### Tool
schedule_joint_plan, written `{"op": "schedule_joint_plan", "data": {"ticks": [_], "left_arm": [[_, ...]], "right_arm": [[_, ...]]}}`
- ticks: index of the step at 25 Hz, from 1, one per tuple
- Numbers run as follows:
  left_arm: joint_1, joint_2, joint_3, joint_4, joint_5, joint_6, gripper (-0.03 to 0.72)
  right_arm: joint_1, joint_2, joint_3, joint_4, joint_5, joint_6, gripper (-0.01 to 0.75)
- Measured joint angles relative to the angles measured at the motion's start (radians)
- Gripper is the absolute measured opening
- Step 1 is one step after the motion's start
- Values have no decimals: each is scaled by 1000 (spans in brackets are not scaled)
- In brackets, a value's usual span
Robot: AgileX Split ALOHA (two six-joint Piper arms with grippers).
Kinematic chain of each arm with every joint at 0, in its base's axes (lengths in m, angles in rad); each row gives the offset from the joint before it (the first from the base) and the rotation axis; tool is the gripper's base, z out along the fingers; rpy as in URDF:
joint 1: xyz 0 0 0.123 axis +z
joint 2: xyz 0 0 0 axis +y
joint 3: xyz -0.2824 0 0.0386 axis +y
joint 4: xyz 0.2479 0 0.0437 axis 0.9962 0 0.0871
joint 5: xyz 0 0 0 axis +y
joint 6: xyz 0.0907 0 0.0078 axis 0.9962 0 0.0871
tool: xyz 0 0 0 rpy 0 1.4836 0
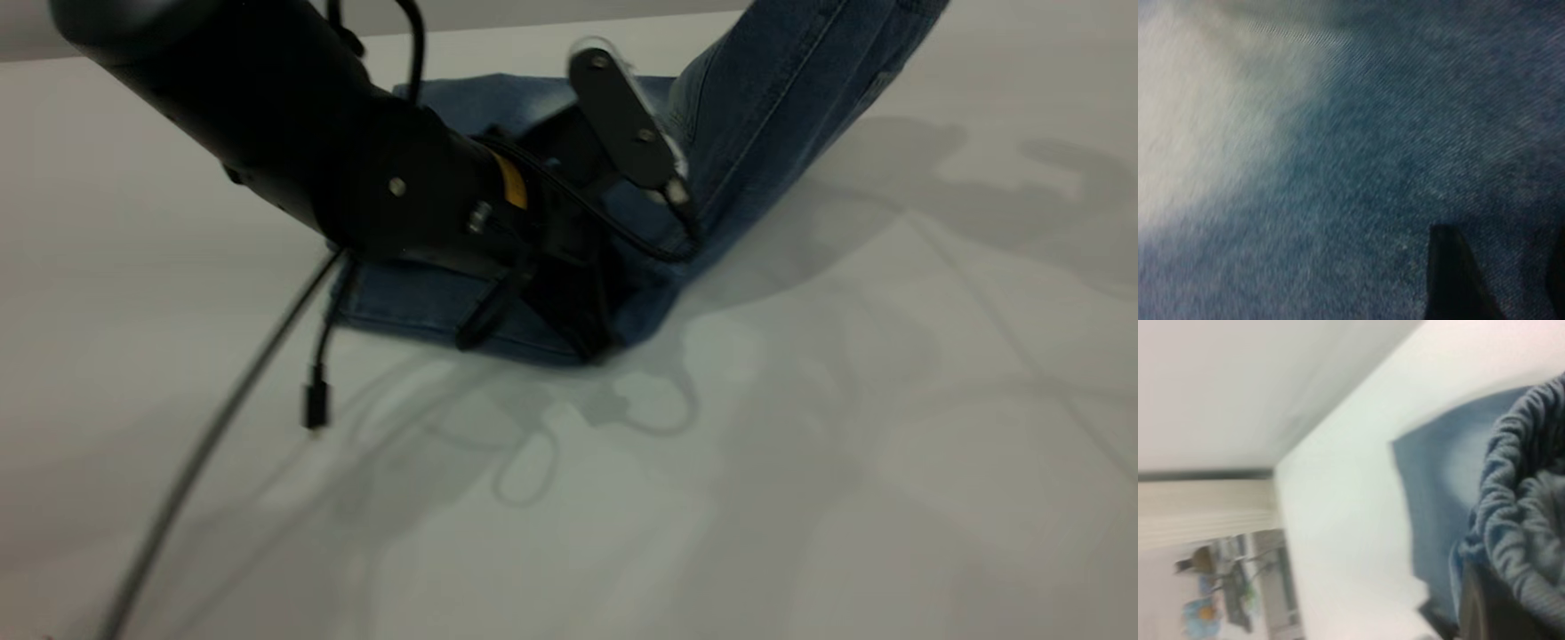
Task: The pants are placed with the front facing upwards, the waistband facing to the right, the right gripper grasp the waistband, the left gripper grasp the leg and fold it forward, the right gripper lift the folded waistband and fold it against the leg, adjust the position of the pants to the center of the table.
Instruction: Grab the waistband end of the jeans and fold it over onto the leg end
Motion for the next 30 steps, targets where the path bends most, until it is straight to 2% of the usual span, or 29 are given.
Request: {"op": "schedule_joint_plan", "data": {"ticks": [3,7,16,27,30], "left_arm": [[-16,-3,1,0,-8,0,323],[15,-45,4,-28,60,1,323],[68,-187,3,-28,100,42,323],[256,-145,1,-28,140,80,323],[273,-113,1,-28,134,80,323]], "right_arm": [[0,0,0,5,15,-30,48],[0,1,0,-10,18,-42,48],[0,2,-1,-39,12,-42,48],[0,2,-1,17,65,-134,48],[0,2,-1,24,78,-135,48]]}}
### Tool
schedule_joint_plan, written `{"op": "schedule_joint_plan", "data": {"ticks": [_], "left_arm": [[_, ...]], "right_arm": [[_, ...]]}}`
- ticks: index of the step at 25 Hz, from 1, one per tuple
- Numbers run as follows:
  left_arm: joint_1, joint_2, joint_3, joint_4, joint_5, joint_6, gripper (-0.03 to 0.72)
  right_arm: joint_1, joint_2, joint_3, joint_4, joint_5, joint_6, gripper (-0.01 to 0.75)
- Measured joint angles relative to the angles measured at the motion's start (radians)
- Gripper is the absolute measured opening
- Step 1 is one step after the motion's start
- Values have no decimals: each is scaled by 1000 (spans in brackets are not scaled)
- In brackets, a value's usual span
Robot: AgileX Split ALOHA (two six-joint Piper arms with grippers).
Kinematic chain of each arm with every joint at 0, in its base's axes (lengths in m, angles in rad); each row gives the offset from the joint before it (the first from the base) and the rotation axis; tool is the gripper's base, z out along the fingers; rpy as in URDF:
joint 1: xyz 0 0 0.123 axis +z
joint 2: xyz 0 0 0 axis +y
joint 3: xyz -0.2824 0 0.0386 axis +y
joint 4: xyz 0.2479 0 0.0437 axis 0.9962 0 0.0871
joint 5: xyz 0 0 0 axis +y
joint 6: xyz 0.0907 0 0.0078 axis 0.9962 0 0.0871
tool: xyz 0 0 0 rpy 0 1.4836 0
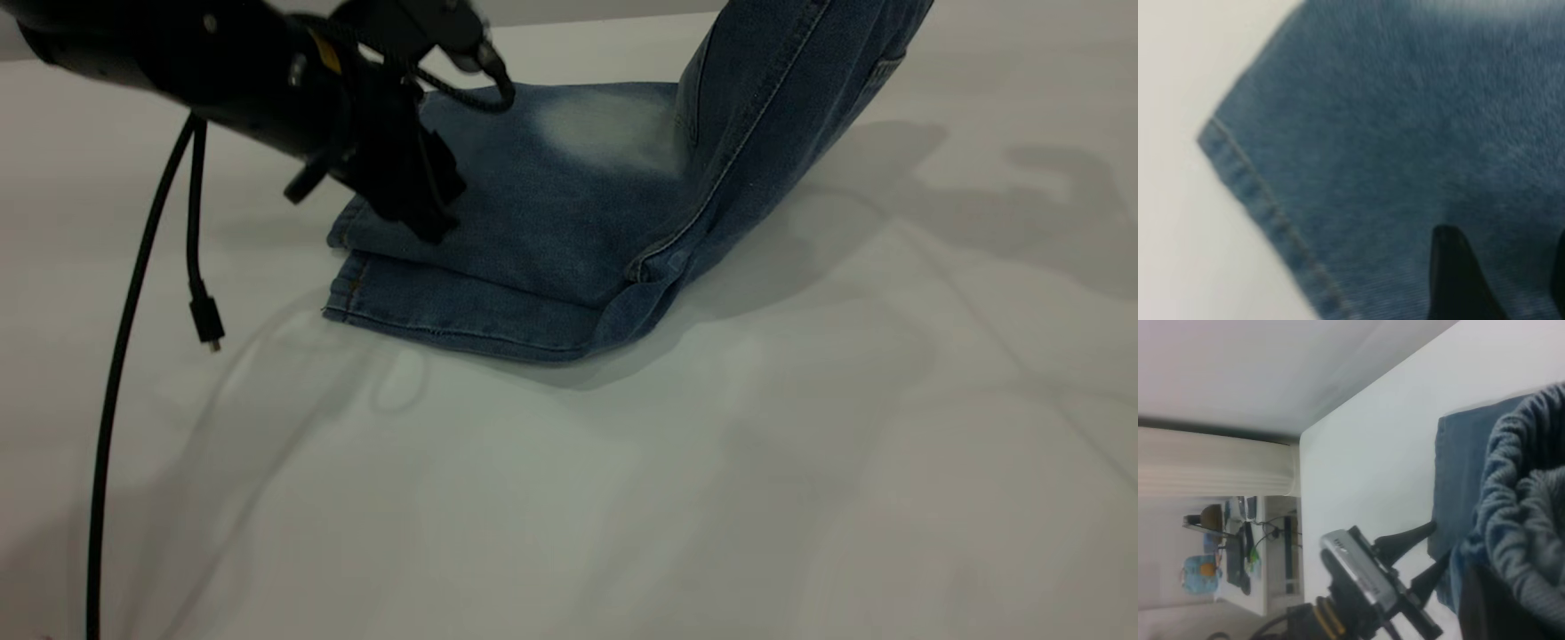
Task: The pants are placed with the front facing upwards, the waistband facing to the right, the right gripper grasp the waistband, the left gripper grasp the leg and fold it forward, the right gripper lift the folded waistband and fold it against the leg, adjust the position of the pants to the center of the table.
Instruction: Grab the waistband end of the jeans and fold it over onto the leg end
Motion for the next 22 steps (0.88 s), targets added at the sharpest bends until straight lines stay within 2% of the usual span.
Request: {"op": "schedule_joint_plan", "data": {"ticks": [7,12,15,22], "left_arm": [[-38,84,-2,-7,-63,-1,323],[-125,99,-3,-6,-84,-1,321],[-160,100,-2,0,-77,-1,321],[-161,100,-1,0,-69,-38,321]], "right_arm": [[0,0,0,67,27,-43,48],[3,0,0,73,68,-64,48],[35,0,0,93,74,-85,48],[140,0,0,81,69,-159,48]]}}
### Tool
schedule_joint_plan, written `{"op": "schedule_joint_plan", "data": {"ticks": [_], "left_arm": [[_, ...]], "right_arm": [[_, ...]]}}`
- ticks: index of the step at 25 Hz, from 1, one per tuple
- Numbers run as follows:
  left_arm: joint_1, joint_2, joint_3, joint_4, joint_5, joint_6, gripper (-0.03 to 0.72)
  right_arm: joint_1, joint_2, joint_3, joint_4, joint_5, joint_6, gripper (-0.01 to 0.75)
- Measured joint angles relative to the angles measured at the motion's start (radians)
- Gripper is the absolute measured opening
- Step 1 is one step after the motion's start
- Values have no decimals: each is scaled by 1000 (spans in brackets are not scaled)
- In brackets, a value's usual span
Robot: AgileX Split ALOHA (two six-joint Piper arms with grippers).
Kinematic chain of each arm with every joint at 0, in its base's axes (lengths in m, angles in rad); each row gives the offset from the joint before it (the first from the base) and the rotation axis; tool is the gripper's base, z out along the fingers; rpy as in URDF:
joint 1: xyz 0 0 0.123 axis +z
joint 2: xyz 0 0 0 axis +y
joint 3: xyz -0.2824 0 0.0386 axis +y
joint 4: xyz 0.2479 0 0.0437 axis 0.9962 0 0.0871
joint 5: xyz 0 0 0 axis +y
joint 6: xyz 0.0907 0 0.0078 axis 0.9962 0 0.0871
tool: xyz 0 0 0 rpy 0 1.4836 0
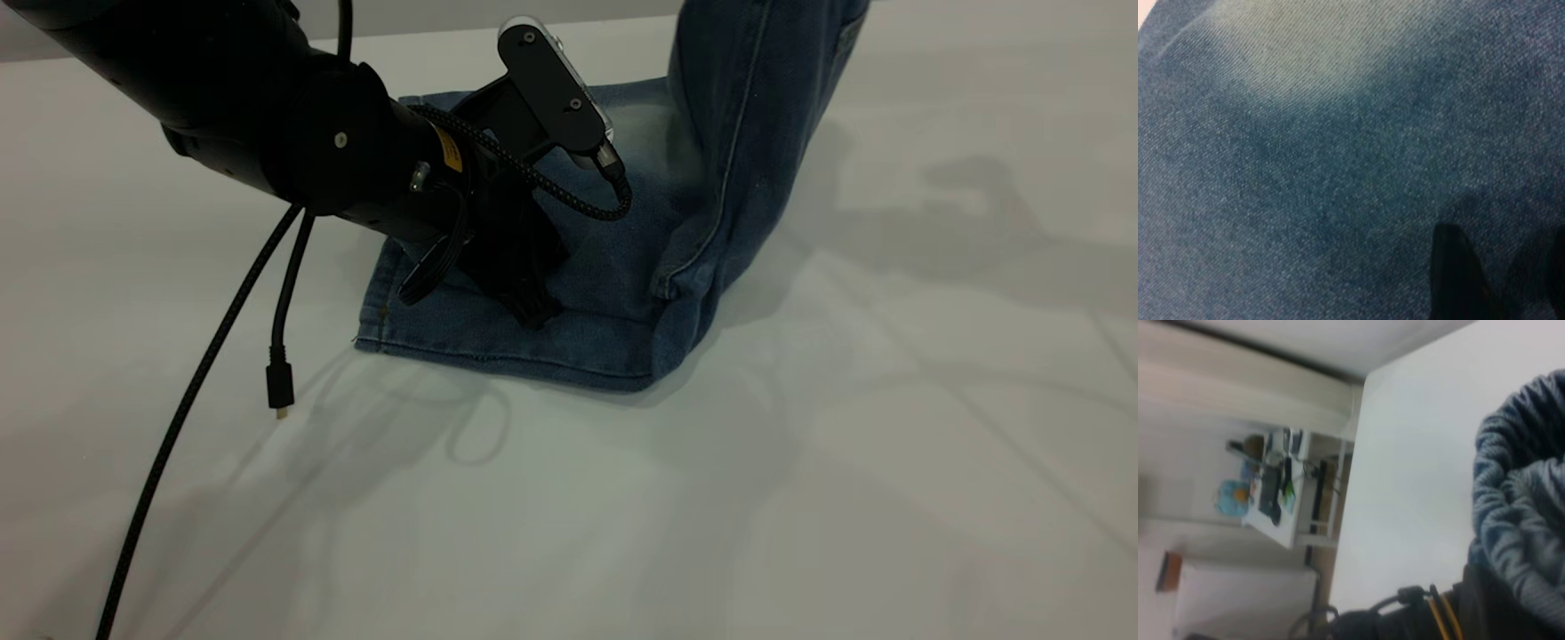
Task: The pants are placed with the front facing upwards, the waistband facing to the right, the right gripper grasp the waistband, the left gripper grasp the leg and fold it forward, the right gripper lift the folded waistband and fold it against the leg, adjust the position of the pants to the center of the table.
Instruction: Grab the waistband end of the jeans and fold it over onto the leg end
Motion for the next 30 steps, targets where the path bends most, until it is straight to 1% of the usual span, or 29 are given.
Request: {"op": "schedule_joint_plan", "data": {"ticks": [2,5,7,10,14,15,17,20,25,28,30], "left_arm": [[4,-5,0,0,14,0,321],[6,-30,3,0,49,1,321],[6,-56,5,0,73,3,321],[8,-114,5,0,58,7,321],[49,-204,4,0,48,37,321],[80,-254,3,0,48,50,321],[115,-304,3,0,57,72,321],[183,-390,3,0,59,90,321],[294,-550,2,0,59,90,321],[328,-639,2,0,58,90,321],[335,-686,2,0,49,90,321]], "right_arm": [[18,0,0,0,-19,-2,48],[20,0,0,0,-49,-2,48],[20,0,0,0,-45,-2,48],[20,0,0,-1,-41,-6,48],[20,0,0,-1,-43,-8,48],[20,0,0,-1,-43,-8,48],[28,0,0,-1,-44,-8,48],[67,0,0,7,-62,-20,48],[177,0,0,9,-157,-45,48],[254,1,0,16,-246,-51,48],[299,5,0,36,-300,-76,48]]}}
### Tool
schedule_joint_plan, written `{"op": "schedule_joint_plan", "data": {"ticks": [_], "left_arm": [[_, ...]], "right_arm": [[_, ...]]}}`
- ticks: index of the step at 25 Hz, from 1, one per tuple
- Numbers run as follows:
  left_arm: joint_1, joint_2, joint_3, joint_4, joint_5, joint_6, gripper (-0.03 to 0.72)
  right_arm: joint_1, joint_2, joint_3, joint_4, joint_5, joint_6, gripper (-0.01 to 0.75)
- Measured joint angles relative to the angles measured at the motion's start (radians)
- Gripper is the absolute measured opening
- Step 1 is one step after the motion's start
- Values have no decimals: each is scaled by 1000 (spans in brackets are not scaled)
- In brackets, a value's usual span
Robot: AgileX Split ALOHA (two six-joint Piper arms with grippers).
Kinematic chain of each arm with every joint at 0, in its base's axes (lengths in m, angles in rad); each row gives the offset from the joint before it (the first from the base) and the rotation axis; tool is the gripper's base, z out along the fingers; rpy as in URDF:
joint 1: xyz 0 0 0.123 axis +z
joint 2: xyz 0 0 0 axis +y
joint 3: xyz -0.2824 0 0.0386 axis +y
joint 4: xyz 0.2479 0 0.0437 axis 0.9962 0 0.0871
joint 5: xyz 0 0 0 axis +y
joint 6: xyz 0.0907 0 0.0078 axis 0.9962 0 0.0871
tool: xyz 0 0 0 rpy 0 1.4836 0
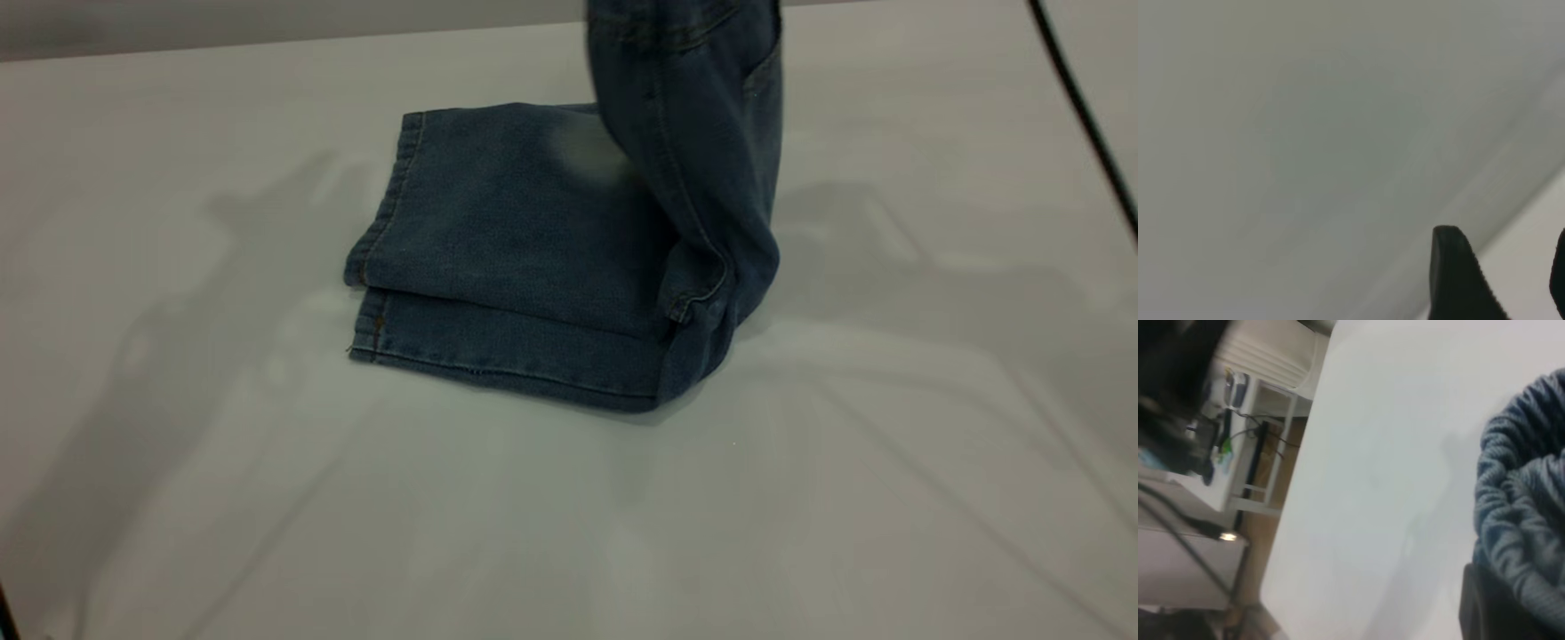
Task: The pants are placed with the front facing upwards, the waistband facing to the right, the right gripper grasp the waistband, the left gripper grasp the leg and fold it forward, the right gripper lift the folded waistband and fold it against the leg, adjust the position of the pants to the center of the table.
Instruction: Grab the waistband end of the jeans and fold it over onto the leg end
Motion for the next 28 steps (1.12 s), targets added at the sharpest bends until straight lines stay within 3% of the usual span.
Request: {"op": "schedule_joint_plan", "data": {"ticks": [4,12,24,28], "left_arm": [[0,-62,0,0,-48,7,321],[0,-61,-1,0,-59,7,321],[-1,-60,-1,0,-63,7,321],[-1,-60,-1,0,-63,7,321]], "right_arm": [[99,42,0,89,-82,-57,48],[213,190,-34,172,-84,-212,48],[238,318,-151,172,-94,-226,53],[238,341,-161,172,-87,-226,111]]}}
